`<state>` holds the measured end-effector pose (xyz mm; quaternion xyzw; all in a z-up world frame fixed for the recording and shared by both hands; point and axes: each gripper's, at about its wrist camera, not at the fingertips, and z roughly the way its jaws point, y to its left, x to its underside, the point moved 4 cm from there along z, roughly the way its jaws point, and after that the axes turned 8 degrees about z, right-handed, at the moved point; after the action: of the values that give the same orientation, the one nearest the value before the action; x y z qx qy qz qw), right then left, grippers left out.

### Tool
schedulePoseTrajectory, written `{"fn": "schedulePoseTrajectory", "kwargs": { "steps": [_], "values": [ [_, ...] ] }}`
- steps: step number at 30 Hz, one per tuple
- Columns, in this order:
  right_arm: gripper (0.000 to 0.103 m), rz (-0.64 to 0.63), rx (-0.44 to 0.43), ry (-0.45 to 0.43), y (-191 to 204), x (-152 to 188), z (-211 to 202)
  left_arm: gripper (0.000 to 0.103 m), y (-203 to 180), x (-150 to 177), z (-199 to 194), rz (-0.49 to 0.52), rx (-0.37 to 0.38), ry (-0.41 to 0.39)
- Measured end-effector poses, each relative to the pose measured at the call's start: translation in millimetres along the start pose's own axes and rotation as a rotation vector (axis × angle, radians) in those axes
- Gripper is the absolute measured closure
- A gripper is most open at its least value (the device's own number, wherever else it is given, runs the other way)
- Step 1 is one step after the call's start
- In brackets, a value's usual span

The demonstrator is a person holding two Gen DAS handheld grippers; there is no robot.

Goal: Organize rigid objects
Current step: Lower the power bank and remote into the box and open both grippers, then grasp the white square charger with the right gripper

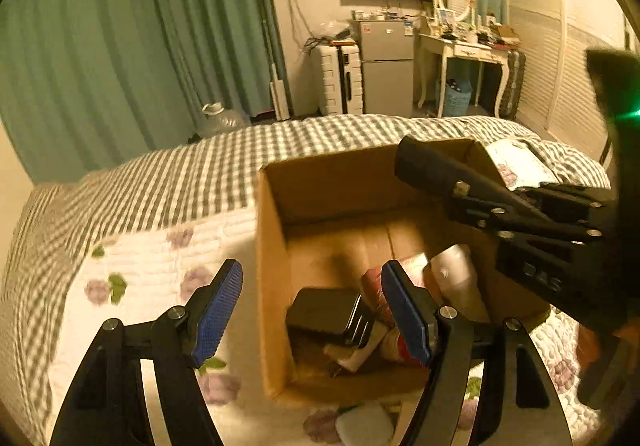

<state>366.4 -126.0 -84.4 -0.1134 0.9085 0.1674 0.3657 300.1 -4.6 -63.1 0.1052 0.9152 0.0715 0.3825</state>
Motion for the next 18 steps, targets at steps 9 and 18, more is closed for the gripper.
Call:
{"fn": "schedulePoseTrajectory", "kwargs": {
  "steps": [9,18],
  "values": [
    [0.035,0.000,-0.008,-0.029,12.6,8.2,-0.5,0.028,28.0,37.8,-6.1,-0.105,0.003,0.040],
    [0.027,0.052,0.024,-0.107,11.3,41.9,-96.5,0.028,38.3,83.4,-46.5,-0.146,-0.019,0.061]
  ]
}}
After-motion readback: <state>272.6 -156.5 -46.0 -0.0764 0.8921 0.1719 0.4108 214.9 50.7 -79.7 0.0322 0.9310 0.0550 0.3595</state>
